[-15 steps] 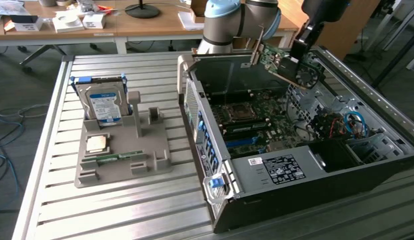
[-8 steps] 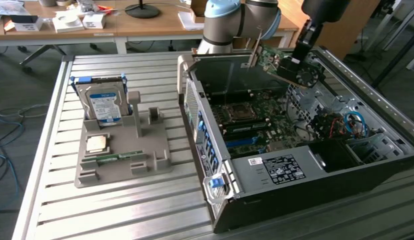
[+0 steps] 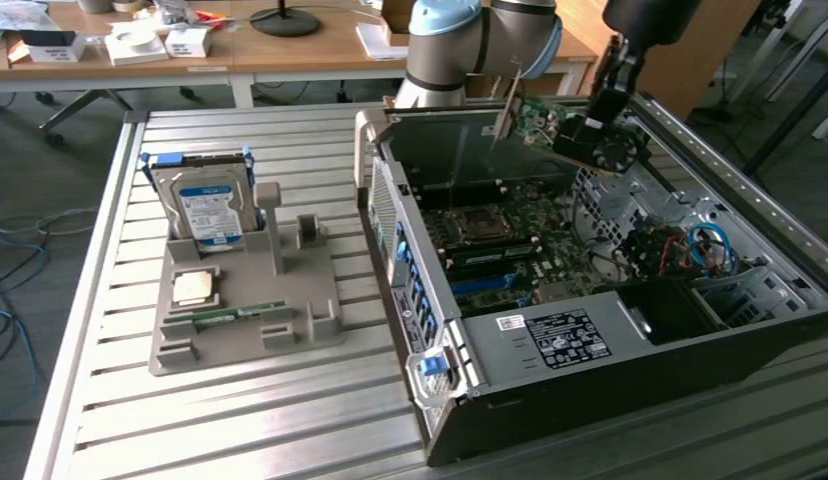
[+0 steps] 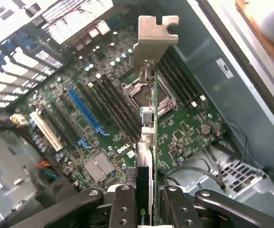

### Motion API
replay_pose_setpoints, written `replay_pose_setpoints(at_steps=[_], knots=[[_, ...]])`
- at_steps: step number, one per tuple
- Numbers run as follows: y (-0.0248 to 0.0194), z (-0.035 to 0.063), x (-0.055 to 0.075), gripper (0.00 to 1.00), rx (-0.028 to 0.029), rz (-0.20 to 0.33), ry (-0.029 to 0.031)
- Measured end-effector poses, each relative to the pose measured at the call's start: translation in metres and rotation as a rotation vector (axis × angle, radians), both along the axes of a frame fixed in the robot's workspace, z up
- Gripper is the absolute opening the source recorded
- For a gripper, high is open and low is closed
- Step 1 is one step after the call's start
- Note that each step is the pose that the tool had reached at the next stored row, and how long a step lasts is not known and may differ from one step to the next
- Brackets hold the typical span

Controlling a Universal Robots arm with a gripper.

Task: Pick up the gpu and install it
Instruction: 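Insert the gpu into the slot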

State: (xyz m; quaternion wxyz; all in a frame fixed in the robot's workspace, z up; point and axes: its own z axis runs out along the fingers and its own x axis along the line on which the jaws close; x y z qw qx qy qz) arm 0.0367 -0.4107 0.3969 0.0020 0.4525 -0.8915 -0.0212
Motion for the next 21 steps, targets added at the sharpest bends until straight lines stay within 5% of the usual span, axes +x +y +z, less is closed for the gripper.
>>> replay_pose_setpoints(at_steps=[21], knots=[[0.0, -0.0011, 0.0, 0.27, -0.0002, 0.379, -0.0001]])
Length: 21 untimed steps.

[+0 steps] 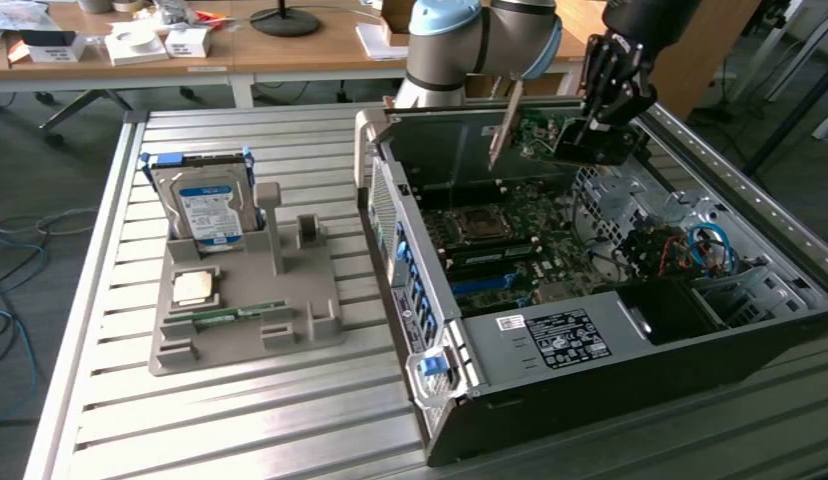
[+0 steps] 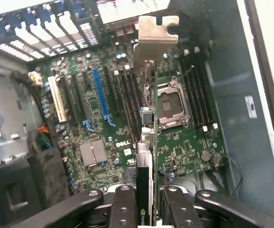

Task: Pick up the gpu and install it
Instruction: 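Insert the gpu into the slot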

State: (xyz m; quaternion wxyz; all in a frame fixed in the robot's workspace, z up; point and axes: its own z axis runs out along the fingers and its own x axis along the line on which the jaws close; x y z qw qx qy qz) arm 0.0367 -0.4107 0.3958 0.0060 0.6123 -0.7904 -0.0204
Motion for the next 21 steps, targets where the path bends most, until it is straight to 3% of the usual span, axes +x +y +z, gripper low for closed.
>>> replay_pose_setpoints(at_steps=[13, 18, 19, 21], knots=[[0.0, -0.0008, 0.0, 0.27, -0.0001, 0.237, 0.0], [0.0, -0.0009, 0.0, 0.27, 0.0, 0.26, 0.0], [0.0, -0.0009, -0.0004, 0.27, 0.0001, 0.261, -0.0012], [0.0, -0.0012, -0.0018, 0.27, 0.0005, 0.264, -0.01]])
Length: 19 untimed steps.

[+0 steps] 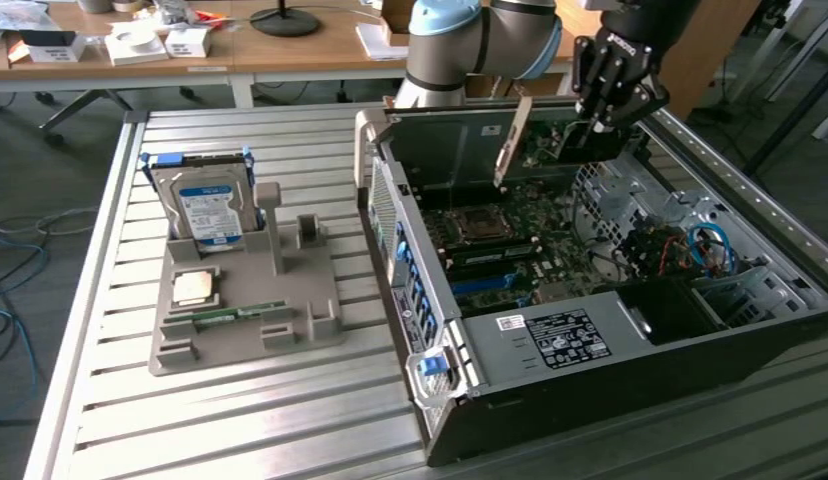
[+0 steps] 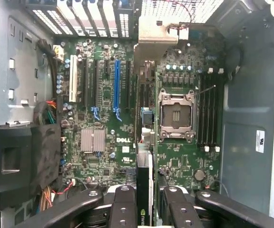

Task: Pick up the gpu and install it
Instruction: 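Insert the gpu into the slot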

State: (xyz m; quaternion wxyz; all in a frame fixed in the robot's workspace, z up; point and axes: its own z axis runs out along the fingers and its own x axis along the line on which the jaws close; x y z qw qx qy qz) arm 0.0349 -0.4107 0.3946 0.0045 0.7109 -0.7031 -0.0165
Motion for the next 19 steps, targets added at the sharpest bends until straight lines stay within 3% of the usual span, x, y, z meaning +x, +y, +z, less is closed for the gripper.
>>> replay_pose_setpoints(at_steps=[5, 6, 13, 19], knots=[[0.0, -0.0012, -0.003, 0.27, 0.0014, 0.007, -0.0349], [-0.0001, -0.0014, -0.004, 0.27, 0.0013, 0.007, -0.0379], [-0.0001, -0.0024, -0.016, 0.27, 0.0013, 0.004, -0.0409], [-0.0004, -0.0028, -0.019, 0.27, 0.0007, -0.022, -0.0409]])
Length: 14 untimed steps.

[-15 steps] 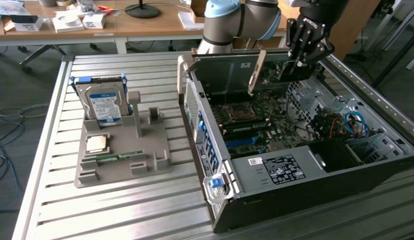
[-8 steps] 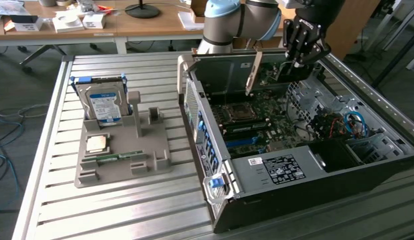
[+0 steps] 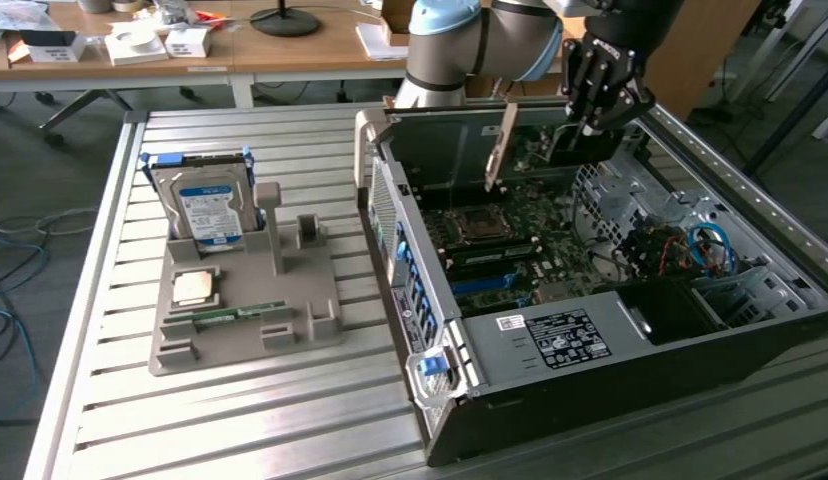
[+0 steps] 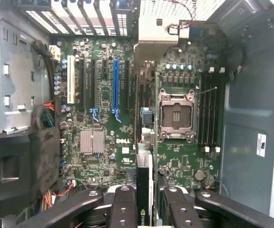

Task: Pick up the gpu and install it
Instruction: 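Insert the gpu into the slot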

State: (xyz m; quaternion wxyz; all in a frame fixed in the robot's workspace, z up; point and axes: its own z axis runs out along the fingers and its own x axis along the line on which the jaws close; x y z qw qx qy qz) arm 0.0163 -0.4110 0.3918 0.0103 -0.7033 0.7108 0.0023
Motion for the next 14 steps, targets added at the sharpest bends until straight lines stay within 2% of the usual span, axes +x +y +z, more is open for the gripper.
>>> replay_pose_setpoints(at_steps=[14], knots=[[-0.0008, 0.0, -0.0036, 0.27, 0.0001, -0.013, 0.0]])
